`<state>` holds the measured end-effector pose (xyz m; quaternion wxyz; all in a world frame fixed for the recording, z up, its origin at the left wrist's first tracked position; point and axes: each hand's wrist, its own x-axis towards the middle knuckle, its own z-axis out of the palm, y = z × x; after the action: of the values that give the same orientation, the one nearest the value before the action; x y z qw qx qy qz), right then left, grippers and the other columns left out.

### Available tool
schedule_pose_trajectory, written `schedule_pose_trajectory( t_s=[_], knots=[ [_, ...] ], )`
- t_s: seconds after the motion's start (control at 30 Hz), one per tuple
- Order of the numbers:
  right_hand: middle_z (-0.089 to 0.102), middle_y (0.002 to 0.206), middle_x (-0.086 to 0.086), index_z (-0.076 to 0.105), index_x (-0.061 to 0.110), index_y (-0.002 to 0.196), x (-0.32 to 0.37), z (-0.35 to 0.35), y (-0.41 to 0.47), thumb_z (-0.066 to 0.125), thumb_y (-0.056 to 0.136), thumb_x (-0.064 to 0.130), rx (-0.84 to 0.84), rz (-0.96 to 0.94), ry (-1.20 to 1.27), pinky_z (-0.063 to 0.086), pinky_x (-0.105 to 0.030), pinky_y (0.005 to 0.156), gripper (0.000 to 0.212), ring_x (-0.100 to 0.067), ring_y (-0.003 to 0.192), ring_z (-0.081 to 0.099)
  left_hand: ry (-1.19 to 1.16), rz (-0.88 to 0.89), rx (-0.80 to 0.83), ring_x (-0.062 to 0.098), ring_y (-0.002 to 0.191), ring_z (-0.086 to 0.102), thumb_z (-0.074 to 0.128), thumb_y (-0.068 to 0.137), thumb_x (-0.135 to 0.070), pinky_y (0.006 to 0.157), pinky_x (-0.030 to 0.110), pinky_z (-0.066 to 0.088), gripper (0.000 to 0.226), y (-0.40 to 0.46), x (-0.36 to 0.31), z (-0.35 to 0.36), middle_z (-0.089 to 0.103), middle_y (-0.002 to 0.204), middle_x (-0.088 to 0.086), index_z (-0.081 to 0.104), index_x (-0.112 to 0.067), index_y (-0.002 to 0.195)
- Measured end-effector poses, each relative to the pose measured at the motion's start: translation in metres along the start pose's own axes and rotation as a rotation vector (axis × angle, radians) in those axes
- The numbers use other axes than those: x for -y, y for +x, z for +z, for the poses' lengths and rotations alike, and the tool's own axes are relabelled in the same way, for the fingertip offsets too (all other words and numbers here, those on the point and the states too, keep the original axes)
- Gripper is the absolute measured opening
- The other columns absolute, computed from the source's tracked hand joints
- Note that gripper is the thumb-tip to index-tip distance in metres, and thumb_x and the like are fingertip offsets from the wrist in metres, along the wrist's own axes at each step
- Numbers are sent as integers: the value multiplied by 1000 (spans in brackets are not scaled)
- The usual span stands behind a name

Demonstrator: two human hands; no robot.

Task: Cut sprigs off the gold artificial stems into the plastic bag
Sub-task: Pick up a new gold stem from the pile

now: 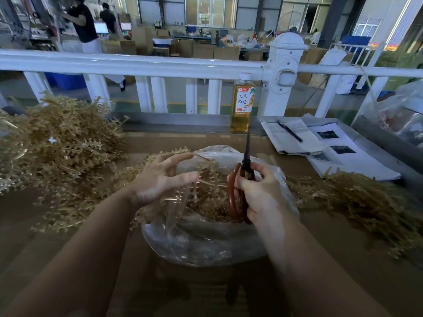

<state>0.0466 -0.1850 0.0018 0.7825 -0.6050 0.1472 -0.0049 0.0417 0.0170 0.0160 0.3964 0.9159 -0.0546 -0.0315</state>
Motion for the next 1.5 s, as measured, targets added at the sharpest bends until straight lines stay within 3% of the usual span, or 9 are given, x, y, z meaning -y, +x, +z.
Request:
schedule_pose_trajectory(
  t_s=[0.07,0.17,0.37,0.57,0.77,0.9,1.13,1.33,1.5],
  knots=[
    [68,104,-12,55,29,91,2,-1,0,67,81,-10,-43,-7,52,57,-35,64,42,-21,84,70,62,-13,-24,22,129,31,69,56,-70,112,43,27,71,0,12,-5,33,132,-5,46,-53,121],
    [67,101,-15,54,28,89,3,-1,-2,66,81,-11,-67,-9,85,56,-37,66,41,-20,75,68,152,19,-98,16,103,49,78,72,-9,84,11,42,55,5,32,-11,35,122,2,55,-40,111],
    [67,104,-11,54,30,89,3,-5,-1,67,82,-5,-87,15,65,57,-33,62,39,-22,86,69,258,-36,-207,20,67,59,66,74,7,50,23,49,39,9,45,-42,60,93,3,69,-27,92],
    [67,104,-12,55,27,95,1,-8,-1,67,81,-9,-98,15,7,59,-34,62,41,-20,76,68,558,-176,-332,27,96,60,53,81,4,87,33,45,32,13,45,-38,65,109,11,75,-14,97],
    [66,92,-6,56,24,105,1,-9,-2,66,80,-10,-120,0,-20,51,-19,46,43,-10,58,64,-17,-233,-125,28,114,46,67,77,-45,99,46,42,51,9,25,-17,38,136,6,61,-21,121],
    [66,94,-8,57,23,106,0,-11,-3,66,80,-10,-108,0,-22,51,-19,46,43,-13,65,66,205,-220,-142,26,115,41,84,63,-22,101,40,43,63,9,29,-8,30,130,4,57,-29,120],
    [66,89,-5,57,25,101,0,-14,-3,66,80,-10,-107,-13,-29,48,-17,44,42,-9,56,65,52,-252,-357,26,104,45,65,75,-8,84,36,44,33,14,35,-32,36,119,8,53,-16,105],
    [62,84,0,55,25,100,1,-13,-5,66,79,-11,-98,-4,-56,49,-16,43,43,-9,54,63,602,-481,-196,33,138,14,52,85,-35,112,57,14,67,14,46,-14,17,150,8,29,-10,143],
    [64,85,-3,55,25,99,1,-12,-6,66,79,-12,-82,1,-59,50,-16,44,43,-11,60,64,524,-179,-766,32,121,27,48,75,-49,97,48,22,50,4,25,5,36,133,7,59,-21,115]
  ],
)
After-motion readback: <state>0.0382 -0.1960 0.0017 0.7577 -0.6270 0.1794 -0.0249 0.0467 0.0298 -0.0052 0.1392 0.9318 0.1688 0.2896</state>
